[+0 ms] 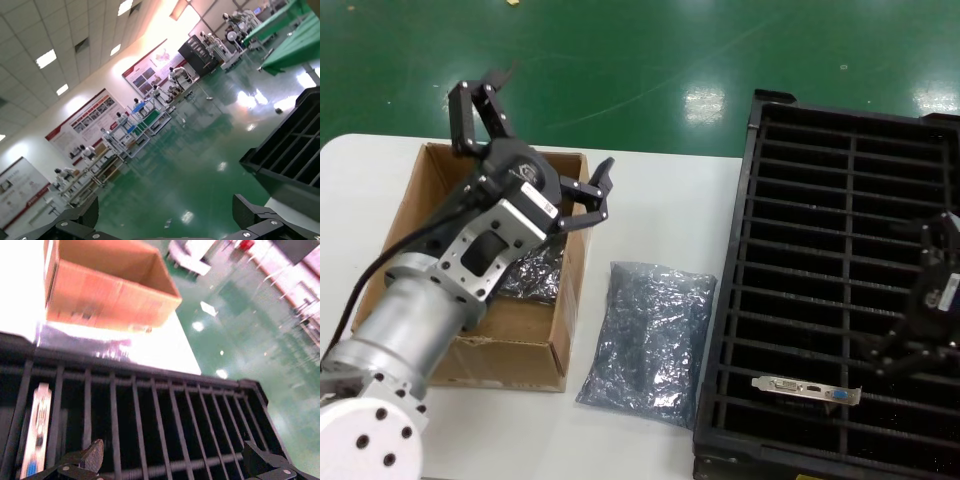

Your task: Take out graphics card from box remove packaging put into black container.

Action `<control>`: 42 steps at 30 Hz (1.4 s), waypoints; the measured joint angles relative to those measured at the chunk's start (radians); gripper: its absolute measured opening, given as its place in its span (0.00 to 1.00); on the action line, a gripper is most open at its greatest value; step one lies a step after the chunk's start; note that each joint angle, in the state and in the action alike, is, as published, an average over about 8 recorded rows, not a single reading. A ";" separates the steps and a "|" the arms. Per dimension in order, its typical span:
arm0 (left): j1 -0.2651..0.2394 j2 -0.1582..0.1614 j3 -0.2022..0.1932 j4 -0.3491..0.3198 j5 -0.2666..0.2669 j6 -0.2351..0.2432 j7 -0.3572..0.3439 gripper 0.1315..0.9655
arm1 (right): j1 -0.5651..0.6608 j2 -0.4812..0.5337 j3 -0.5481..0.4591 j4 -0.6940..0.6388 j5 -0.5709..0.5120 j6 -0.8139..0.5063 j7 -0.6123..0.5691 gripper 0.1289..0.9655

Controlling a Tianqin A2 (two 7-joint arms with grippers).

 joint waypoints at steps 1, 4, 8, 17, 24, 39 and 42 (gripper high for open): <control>0.006 -0.002 0.000 0.005 -0.018 -0.008 0.004 0.92 | -0.009 -0.010 0.006 -0.001 0.010 0.013 -0.006 1.00; 0.023 -0.007 0.001 0.019 -0.070 -0.030 0.017 0.96 | -0.037 -0.038 0.022 -0.005 0.041 0.052 -0.024 1.00; 0.045 -0.013 0.001 0.038 -0.140 -0.061 0.034 0.98 | -0.074 -0.076 0.044 -0.009 0.083 0.104 -0.047 1.00; 0.096 -0.029 0.002 0.080 -0.297 -0.129 0.072 1.00 | -0.158 -0.162 0.093 -0.020 0.175 0.220 -0.101 1.00; 0.135 -0.040 0.003 0.113 -0.419 -0.181 0.101 1.00 | -0.222 -0.228 0.131 -0.028 0.246 0.310 -0.142 1.00; 0.220 -0.066 0.006 0.183 -0.682 -0.294 0.164 1.00 | -0.362 -0.371 0.213 -0.046 0.401 0.504 -0.230 1.00; 0.237 -0.071 0.006 0.197 -0.735 -0.317 0.177 1.00 | -0.390 -0.400 0.230 -0.049 0.432 0.543 -0.248 1.00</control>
